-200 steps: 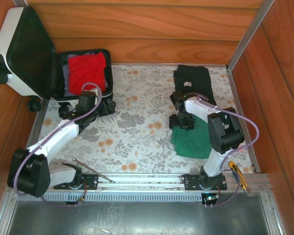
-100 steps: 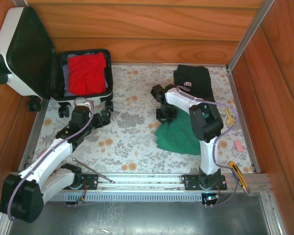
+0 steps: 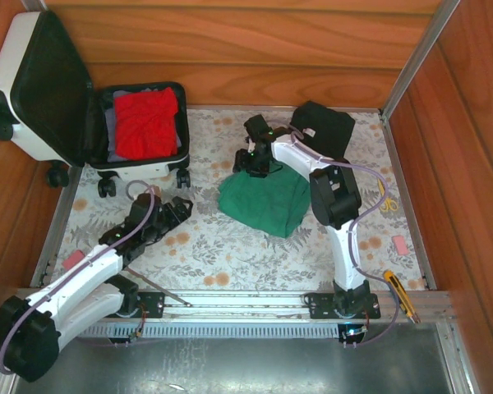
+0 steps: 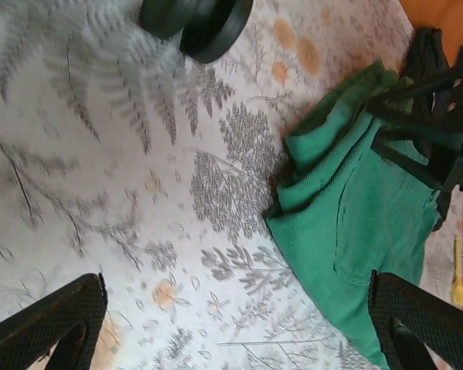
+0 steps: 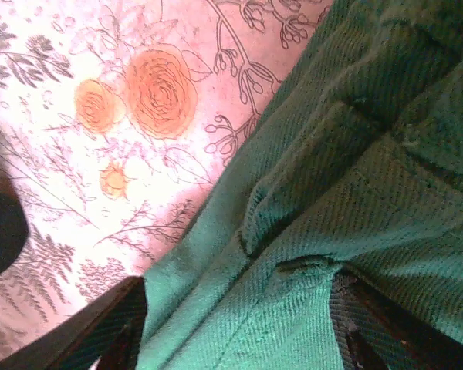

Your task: Pack the luggage

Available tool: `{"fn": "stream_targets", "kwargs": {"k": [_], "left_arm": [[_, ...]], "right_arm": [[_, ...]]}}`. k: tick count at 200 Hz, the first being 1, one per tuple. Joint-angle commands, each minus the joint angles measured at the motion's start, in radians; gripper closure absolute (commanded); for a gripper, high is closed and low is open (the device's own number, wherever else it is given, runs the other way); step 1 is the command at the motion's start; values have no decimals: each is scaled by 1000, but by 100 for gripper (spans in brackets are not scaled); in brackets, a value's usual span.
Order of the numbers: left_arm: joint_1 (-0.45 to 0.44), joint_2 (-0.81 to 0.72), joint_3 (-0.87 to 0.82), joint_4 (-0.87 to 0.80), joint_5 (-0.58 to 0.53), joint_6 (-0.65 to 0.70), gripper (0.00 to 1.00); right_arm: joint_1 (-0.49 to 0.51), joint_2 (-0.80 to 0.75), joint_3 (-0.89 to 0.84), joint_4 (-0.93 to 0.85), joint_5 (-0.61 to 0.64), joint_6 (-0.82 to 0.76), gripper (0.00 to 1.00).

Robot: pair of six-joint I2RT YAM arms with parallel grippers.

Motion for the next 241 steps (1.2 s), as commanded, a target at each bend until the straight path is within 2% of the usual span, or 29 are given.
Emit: {"fn": "stream_targets", "kwargs": {"k": [1, 20, 38, 59, 75, 96, 128, 149, 174, 216, 241], "left_arm": [[-79, -4, -23, 24, -126, -278, 8], [-153, 32, -16, 36, -185, -411, 8], [-207, 106, 29, 69, -199, -466, 7], [-241, 244, 104, 121, -164, -494, 4], [-256, 356, 151, 176, -132, -529, 3], [-279, 488, 190, 278, -109, -587, 3], [-342, 627, 205, 365, -157, -770, 3], [-383, 745, 235, 429, -140, -888, 3], [-428, 923, 307, 542, -90, -968, 4], [-478, 1156, 427, 618, -111, -1052, 12], [-481, 1229, 451, 619, -189, -1064, 31]], "right_arm": [[-11, -100, -6, -54, 26, -66, 27], [-14, -200, -81, -92, 109, -111, 25], [-42, -283, -188, -83, 186, -150, 27], [-119, -322, -292, -44, 137, -197, 41], [-168, -324, -350, -10, 108, -232, 54], [-202, -300, -375, 14, 99, -280, 66], [-228, -232, -362, 14, 114, -317, 76], [-249, -200, -352, -2, 101, -321, 80], [-268, -210, -383, 4, 80, -322, 83], [-286, -273, -491, 58, 39, -312, 86], [-287, -305, -555, 95, 10, -302, 86]]}}
